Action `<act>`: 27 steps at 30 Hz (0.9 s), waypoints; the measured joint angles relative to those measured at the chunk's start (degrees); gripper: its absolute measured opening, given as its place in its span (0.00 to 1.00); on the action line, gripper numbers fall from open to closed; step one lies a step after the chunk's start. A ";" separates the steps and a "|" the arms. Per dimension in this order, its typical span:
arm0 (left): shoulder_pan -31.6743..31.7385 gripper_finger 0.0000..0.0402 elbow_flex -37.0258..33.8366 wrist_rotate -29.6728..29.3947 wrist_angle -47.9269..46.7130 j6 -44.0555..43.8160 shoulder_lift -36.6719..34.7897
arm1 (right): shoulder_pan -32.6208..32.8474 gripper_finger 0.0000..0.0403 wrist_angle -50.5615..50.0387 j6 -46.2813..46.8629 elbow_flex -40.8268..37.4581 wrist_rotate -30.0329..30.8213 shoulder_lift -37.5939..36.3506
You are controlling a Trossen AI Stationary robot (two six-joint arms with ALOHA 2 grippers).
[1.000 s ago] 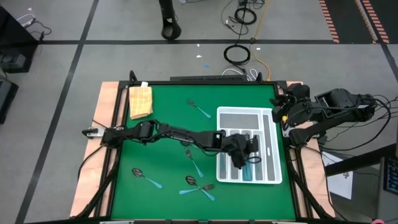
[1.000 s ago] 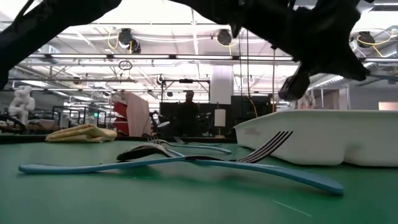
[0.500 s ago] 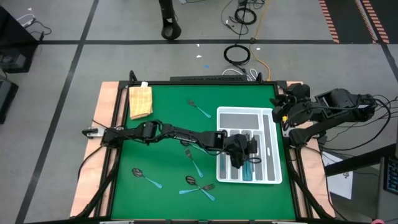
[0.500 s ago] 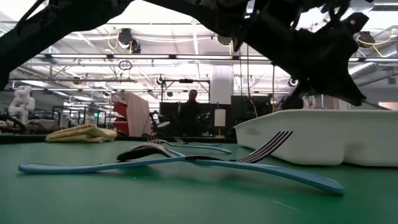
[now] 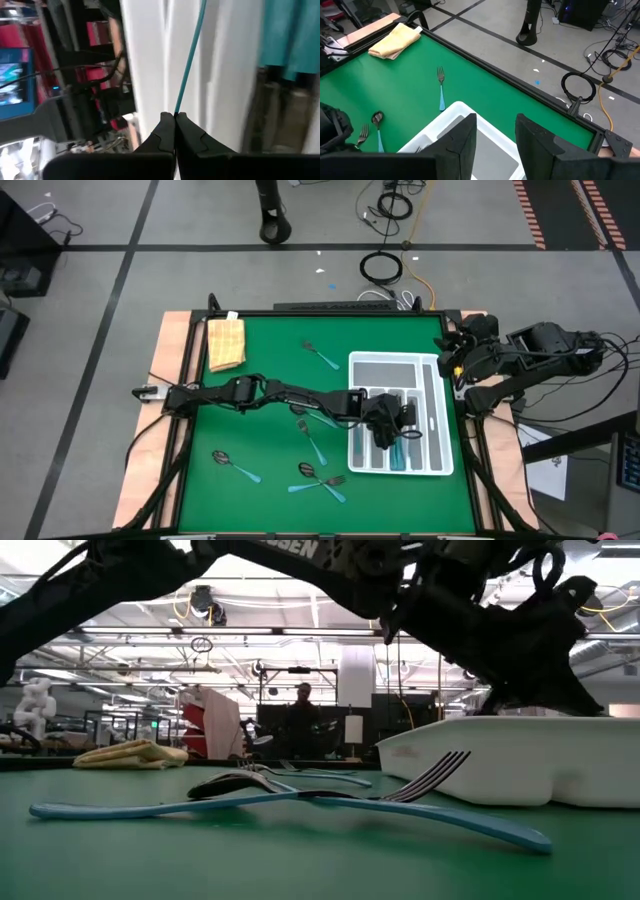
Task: Sort silverware
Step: Put the top left blue spoon into the tray, then put the bottom blue fork into the tray
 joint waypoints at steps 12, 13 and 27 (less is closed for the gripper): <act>-0.13 0.06 -0.15 2.86 2.88 -7.06 1.39 | 0.00 0.31 0.02 -1.70 0.00 0.17 0.02; -0.11 0.07 -0.15 3.05 2.89 -7.76 1.38 | -0.02 0.31 0.02 -1.91 0.00 0.18 0.01; -0.13 0.22 -0.15 2.25 2.98 -12.09 1.38 | 0.00 0.31 0.02 -4.19 0.00 0.07 0.02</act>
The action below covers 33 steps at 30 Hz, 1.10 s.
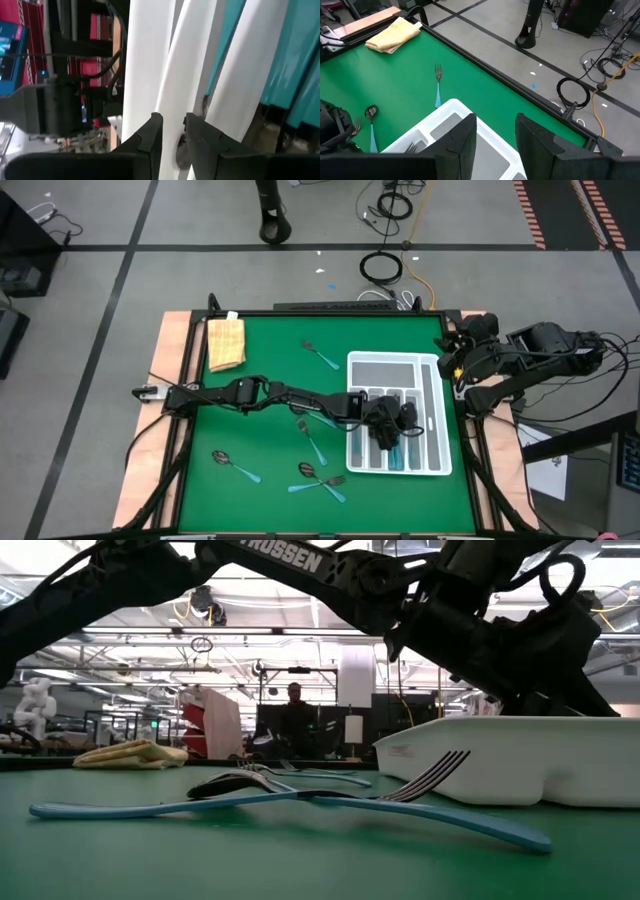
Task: Sort silverware
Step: Put the bottom blue fork into the tray
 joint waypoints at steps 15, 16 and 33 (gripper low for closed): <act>-0.02 0.22 -0.03 -38.56 -0.05 -16.28 -13.76 | -0.01 0.31 -0.04 -0.35 0.00 -0.34 -0.60; -0.04 0.22 -0.02 -41.76 -4.94 -21.85 -16.40 | -0.02 0.31 -0.05 -0.35 -0.02 -0.39 -0.66; -14.24 0.22 -16.06 -9.15 -62.77 -88.28 -38.03 | -0.02 0.31 -1.33 -0.54 -0.02 -0.68 -0.74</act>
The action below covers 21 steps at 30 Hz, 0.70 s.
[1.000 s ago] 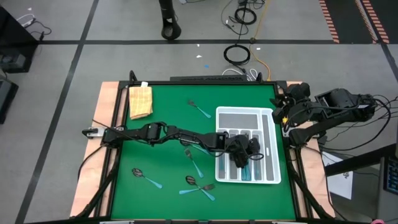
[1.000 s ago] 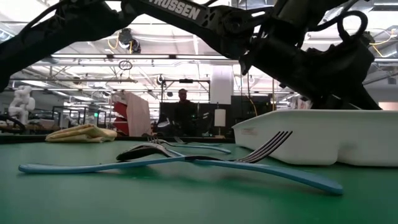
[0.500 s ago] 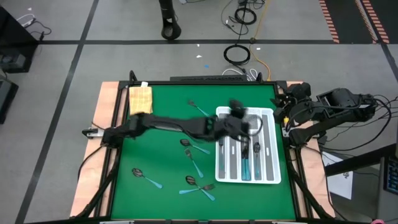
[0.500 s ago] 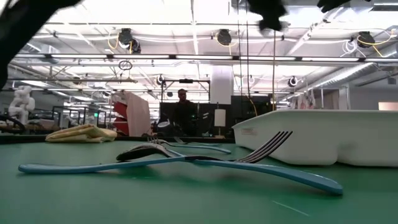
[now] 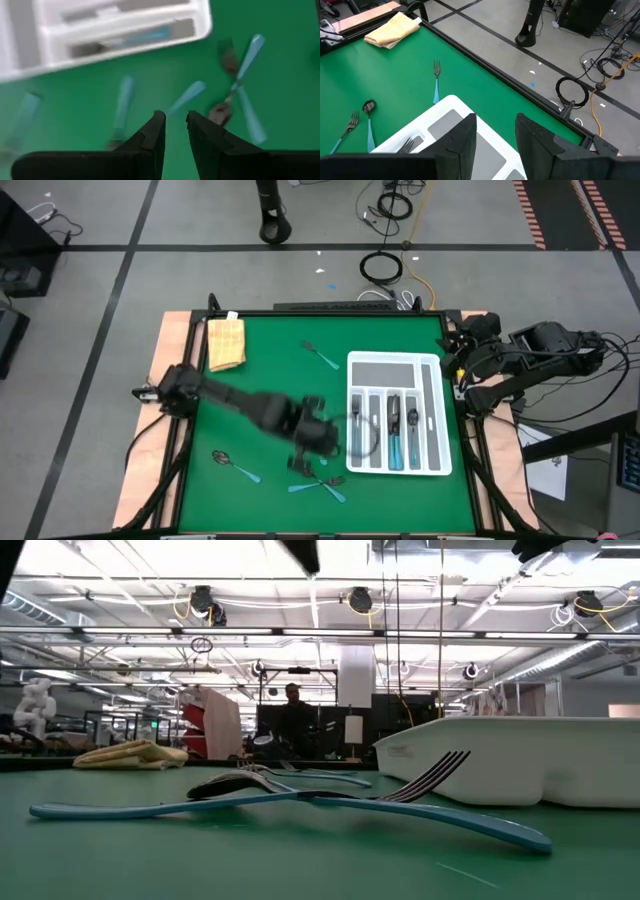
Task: Sort silverware
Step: Put the bottom blue fork into the tray
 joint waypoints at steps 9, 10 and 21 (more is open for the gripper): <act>-6.41 0.22 -14.71 -1.86 14.93 -22.88 -2.23 | 0.02 0.31 0.00 -1.70 0.00 -0.09 0.11; -7.14 0.22 -15.69 -2.68 15.38 -24.22 -2.02 | 0.02 0.31 0.00 -1.73 0.01 -0.36 0.11; -13.67 0.22 -23.34 -7.41 26.17 -36.92 -2.27 | 0.02 0.31 0.00 -1.25 0.00 -2.75 0.54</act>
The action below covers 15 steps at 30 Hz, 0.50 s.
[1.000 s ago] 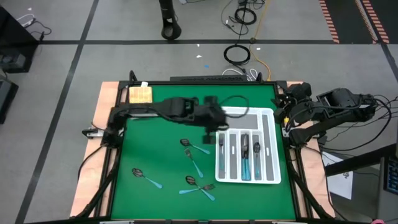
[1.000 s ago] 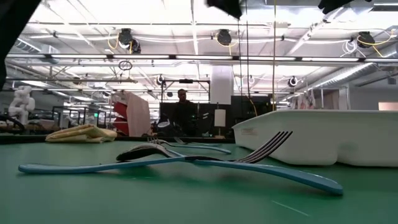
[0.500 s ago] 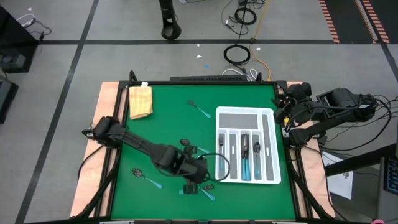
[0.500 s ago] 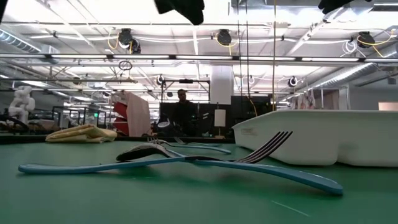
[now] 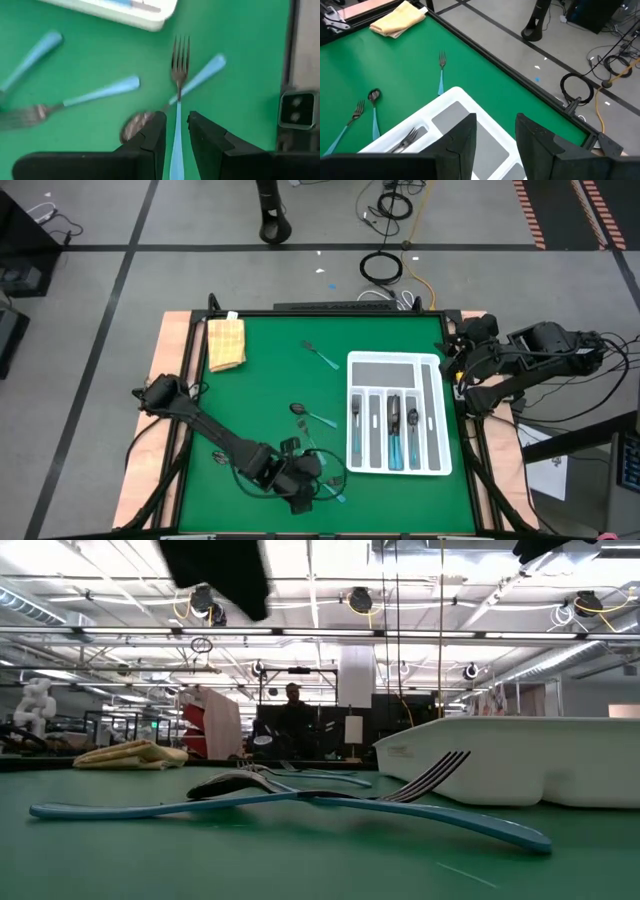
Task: Sort silverware
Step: Put the bottom blue fork into the tray
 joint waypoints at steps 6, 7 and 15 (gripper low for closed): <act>-4.12 0.22 -7.40 -2.95 10.46 -3.58 0.13 | 0.00 0.31 -0.14 1.39 0.00 0.02 1.11; -4.76 0.22 -8.85 -4.76 13.81 -3.30 0.13 | 0.00 0.31 -0.22 1.51 0.02 0.02 1.45; -3.59 0.22 -14.39 -13.47 22.33 -8.98 0.79 | 0.00 0.31 -0.24 3.60 0.01 -0.07 4.90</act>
